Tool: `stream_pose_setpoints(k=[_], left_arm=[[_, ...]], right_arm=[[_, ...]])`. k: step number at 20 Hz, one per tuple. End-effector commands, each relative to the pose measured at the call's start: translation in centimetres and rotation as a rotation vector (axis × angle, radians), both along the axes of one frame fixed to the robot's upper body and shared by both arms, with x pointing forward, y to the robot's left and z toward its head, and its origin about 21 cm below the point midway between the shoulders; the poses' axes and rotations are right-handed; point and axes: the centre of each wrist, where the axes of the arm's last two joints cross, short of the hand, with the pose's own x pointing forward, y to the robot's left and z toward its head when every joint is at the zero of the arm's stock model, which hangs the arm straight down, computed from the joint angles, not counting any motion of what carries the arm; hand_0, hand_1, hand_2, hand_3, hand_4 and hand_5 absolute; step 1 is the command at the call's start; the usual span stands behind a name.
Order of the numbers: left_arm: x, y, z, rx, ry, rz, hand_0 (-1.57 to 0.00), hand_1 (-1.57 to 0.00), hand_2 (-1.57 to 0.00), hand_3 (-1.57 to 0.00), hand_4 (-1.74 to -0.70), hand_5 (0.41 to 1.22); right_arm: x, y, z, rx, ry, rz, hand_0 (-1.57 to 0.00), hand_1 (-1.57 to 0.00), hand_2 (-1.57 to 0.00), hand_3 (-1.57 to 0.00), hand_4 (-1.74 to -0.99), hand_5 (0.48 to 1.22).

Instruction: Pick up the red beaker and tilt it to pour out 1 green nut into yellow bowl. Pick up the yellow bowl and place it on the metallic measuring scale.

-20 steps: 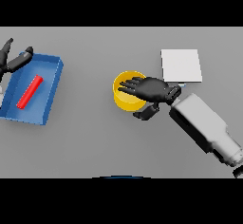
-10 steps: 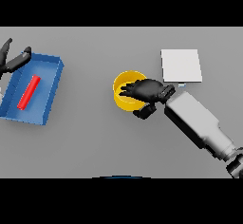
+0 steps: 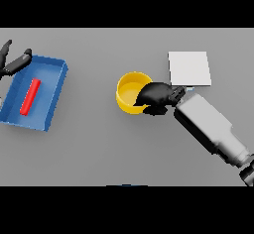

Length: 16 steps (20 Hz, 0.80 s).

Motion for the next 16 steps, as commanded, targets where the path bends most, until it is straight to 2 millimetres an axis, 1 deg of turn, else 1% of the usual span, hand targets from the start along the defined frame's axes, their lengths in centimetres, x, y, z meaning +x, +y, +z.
stream_pose_setpoints(k=[1,3,5,6,7,8,9,10,12,13,14,15,16], left_arm=[[-0.1,-0.1,-0.2,-0.004,-0.002,-0.006,0.00,0.00,0.00,0.00,-0.78,0.710],[0.1,-0.4,0.2,-0.007,-0.013,-0.010,0.00,0.00,0.00,0.00,-0.78,0.712],[-0.1,-0.4,0.0,-0.013,-0.008,-0.009,0.00,0.00,0.00,0.00,-0.79,0.704],[0.0,-0.7,0.2,-0.003,-0.013,-0.011,0.00,0.00,0.00,0.00,-0.78,0.703],[-0.2,-0.5,-0.3,-0.002,-0.006,-0.005,0.00,0.00,0.00,0.00,-0.78,0.704],[-0.1,-0.6,-0.1,0.004,-0.001,-0.006,0.00,0.00,0.00,0.00,-0.77,0.706],[-0.1,-0.7,-0.1,0.001,-0.005,-0.011,0.00,0.00,0.00,0.00,-0.77,0.706],[-0.3,-0.3,0.3,0.006,-0.008,-0.013,0.00,0.00,0.00,0.00,-0.77,0.707],[0.0,-0.3,0.4,-0.003,-0.006,-0.011,0.00,0.00,0.00,0.00,-0.78,0.702],[-0.1,0.0,0.1,-0.008,-0.001,-0.008,0.00,0.00,0.00,0.00,-0.78,0.702],[0.0,0.3,0.3,-0.011,-0.005,-0.004,0.00,0.00,0.00,0.00,-0.78,0.702],[0.1,0.0,0.5,-0.021,-0.008,-0.009,0.00,0.00,0.00,0.00,-0.79,0.702],[0.2,-0.4,0.4,-0.026,-0.016,-0.013,0.00,0.00,0.00,0.00,-0.79,0.702]], right_arm=[[-0.1,0.1,0.1,-0.007,0.003,-0.009,-1.38,-1.38,-1.29,-1.11,-1.674,1.177],[-0.4,0.2,0.1,-0.008,-0.003,-0.020,-1.45,-1.45,-1.33,-1.17,-1.698,1.193],[-0.3,0.5,0.9,-0.010,-0.018,-0.027,-1.49,-1.49,-1.36,-1.20,-1.714,1.203],[-0.1,0.4,1.1,-0.006,-0.023,-0.027,-1.51,-1.51,-1.39,-1.20,-1.719,1.207],[0.1,0.0,1.8,-0.002,-0.022,-0.031,-1.52,-1.52,-1.41,-1.18,-1.724,1.209],[0.1,-0.4,2.4,-0.001,-0.026,-0.038,-1.53,-1.53,-1.44,-1.17,-1.727,1.212],[0.1,0.0,3.0,0.003,-0.029,-0.045,-1.54,-1.54,-1.45,-1.17,-1.730,1.214],[0.1,-0.3,3.7,0.009,-0.024,-0.044,-1.55,-1.54,-1.46,-1.16,-1.732,1.215],[-0.1,-0.8,4.7,-0.008,-0.045,-0.060,-1.55,-1.55,-1.49,-1.15,-1.735,1.217],[-0.2,-1.2,5.3,-0.009,-0.054,-0.073,-1.56,-1.56,-1.45,-1.20,-1.736,1.218],[-0.4,-1.3,5.7,-0.015,-0.077,-0.091,-1.56,-1.56,-1.43,-1.22,-1.737,1.219],[-0.7,-1.3,6.0,-0.020,-0.090,-0.103,-1.56,-1.56,-1.45,-1.20,-1.738,1.219],[-1.1,-1.3,6.2,-0.019,-0.094,-0.104,-1.56,-1.56,-1.47,-1.19,-1.739,1.219]])
